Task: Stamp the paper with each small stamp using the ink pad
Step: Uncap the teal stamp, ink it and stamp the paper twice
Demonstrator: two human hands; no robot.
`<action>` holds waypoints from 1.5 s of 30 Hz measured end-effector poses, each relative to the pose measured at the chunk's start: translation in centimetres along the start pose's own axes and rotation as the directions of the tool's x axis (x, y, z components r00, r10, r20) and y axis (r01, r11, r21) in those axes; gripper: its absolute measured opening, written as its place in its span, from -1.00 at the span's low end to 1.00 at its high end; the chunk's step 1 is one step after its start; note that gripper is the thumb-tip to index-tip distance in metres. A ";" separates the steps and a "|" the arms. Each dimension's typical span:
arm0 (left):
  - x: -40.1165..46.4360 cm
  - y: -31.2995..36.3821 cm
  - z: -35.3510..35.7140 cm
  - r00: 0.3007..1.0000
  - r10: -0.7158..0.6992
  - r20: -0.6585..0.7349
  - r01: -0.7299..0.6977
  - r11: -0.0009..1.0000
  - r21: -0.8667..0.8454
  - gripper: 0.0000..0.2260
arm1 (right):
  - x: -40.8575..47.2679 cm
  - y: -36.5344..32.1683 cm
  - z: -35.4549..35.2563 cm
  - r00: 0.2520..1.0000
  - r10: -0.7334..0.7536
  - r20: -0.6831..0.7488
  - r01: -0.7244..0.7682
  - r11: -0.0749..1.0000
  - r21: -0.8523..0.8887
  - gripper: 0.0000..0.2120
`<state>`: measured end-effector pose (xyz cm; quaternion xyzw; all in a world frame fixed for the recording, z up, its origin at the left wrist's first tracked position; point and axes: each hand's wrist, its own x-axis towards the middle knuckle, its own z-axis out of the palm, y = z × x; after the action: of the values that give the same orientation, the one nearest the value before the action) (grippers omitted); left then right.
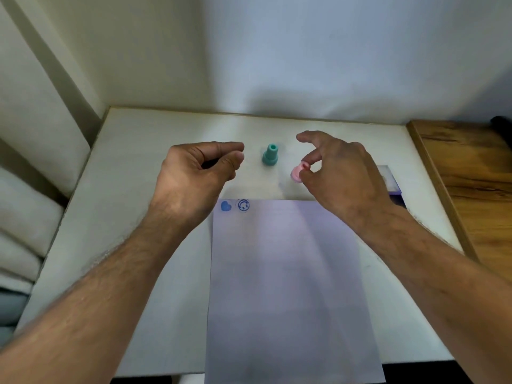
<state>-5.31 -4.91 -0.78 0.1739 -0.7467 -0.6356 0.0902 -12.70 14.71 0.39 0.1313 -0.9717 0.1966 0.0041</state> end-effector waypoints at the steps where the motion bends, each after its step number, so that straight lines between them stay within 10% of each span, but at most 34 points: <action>1: 0.0 0.0 0.0 1.000 0.004 -0.002 -0.004 1.000 -0.002 -0.89 | 0.1 0.0 0.2 1.000 -0.013 0.002 0.013 1.000 -0.021 -0.53; 22: -0.6 0.6 0.2 1.000 -0.013 -0.026 0.014 1.000 0.027 -0.87 | 4.6 -2.5 2.0 0.962 -0.190 0.195 0.218 0.967 -0.131 -0.71; 30: -1.4 1.5 0.5 0.998 0.003 0.064 -0.010 0.994 0.108 -0.58 | -2.1 -5.0 -0.1 0.996 0.083 0.026 -0.084 0.856 0.510 -0.79; 45: -3.9 3.4 1.8 0.946 0.064 0.316 -0.069 0.998 0.005 -0.65 | -7.7 -3.3 -1.8 0.880 0.329 0.343 -0.465 0.442 0.767 -0.64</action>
<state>-2.88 -1.38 2.62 0.0455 -0.7621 -0.6457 -0.0107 -4.50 14.42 2.86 -0.1006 -0.7602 0.6177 -0.1745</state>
